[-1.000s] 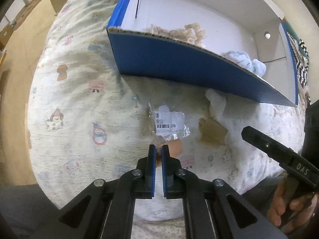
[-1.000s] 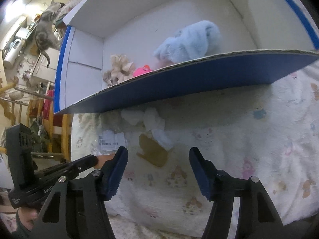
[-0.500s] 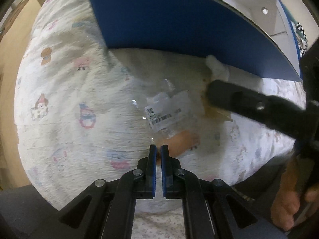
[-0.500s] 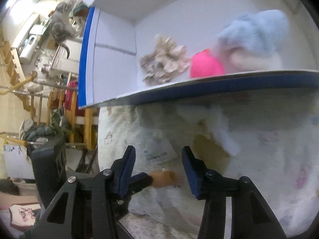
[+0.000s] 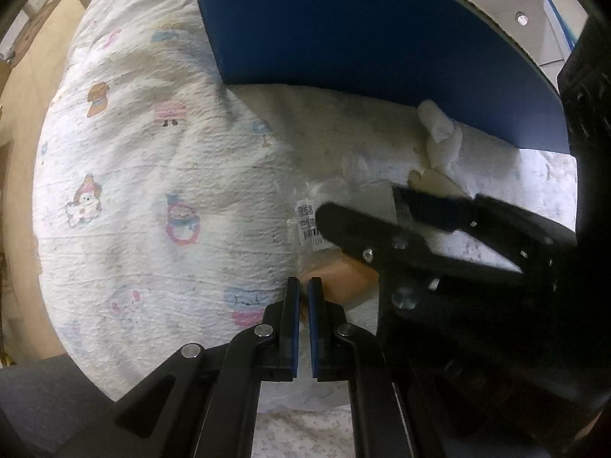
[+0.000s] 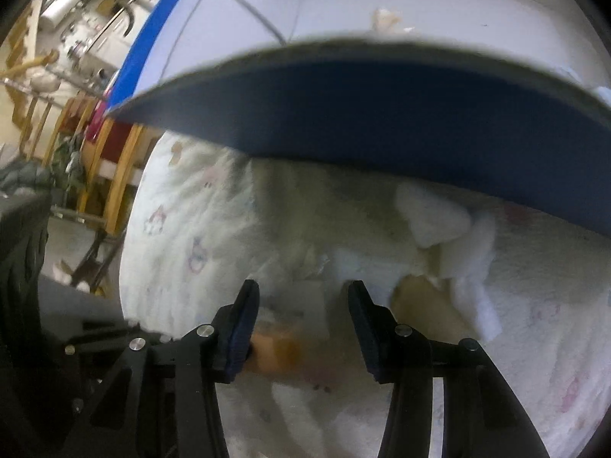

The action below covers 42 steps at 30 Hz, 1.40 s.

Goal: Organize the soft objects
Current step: 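Grasp the tan item with the left tool while the right tool grasps a clear packet, then carry tan item and clear packet into the box and open both tools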

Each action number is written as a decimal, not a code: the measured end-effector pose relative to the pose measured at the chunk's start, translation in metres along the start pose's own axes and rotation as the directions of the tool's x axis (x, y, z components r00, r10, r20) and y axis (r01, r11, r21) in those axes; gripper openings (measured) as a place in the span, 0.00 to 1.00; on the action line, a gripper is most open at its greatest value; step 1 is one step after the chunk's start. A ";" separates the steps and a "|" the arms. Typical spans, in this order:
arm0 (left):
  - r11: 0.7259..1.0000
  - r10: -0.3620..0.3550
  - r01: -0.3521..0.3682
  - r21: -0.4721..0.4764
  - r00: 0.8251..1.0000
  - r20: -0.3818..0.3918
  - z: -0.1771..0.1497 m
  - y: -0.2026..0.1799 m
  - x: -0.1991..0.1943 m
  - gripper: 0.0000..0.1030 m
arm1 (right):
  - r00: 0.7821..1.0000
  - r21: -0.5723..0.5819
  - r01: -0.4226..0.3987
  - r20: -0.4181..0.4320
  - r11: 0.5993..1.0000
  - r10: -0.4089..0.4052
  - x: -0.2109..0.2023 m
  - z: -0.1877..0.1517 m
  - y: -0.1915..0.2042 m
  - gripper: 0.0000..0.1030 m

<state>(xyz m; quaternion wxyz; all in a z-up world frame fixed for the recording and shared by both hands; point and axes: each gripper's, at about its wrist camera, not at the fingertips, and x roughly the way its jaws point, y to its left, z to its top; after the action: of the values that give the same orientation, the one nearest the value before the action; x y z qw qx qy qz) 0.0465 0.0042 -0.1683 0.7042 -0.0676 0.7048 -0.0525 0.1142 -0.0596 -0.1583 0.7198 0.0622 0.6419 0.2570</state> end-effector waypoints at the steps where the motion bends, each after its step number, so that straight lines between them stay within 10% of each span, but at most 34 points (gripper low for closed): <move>1: 1.000 0.000 0.000 0.001 1.000 0.002 0.000 0.000 0.000 0.04 | 1.000 -0.012 -0.004 -0.003 1.000 0.004 0.000 0.000 0.004 0.18; 7: 1.000 -0.012 0.013 -0.024 1.000 0.007 0.002 -0.002 0.006 0.04 | 1.000 -0.034 -0.017 0.004 0.999 0.017 -0.001 -0.003 0.008 0.03; 24: 0.999 0.005 -0.004 -0.048 1.000 0.028 0.014 -0.013 0.005 0.04 | 0.970 0.064 -0.049 0.240 0.997 0.033 -0.090 -0.021 -0.048 0.02; 42: 0.999 -0.016 0.018 -0.029 0.995 0.096 0.016 -0.008 -0.019 0.04 | 0.948 0.145 -0.097 0.315 0.985 0.047 -0.126 -0.048 -0.078 0.03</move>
<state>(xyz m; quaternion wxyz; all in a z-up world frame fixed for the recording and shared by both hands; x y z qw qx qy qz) 0.0629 -0.0001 -0.1487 0.7358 -0.0864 0.6702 -0.0448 0.0856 -0.1947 -0.0861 0.7945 0.1822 0.5366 0.2184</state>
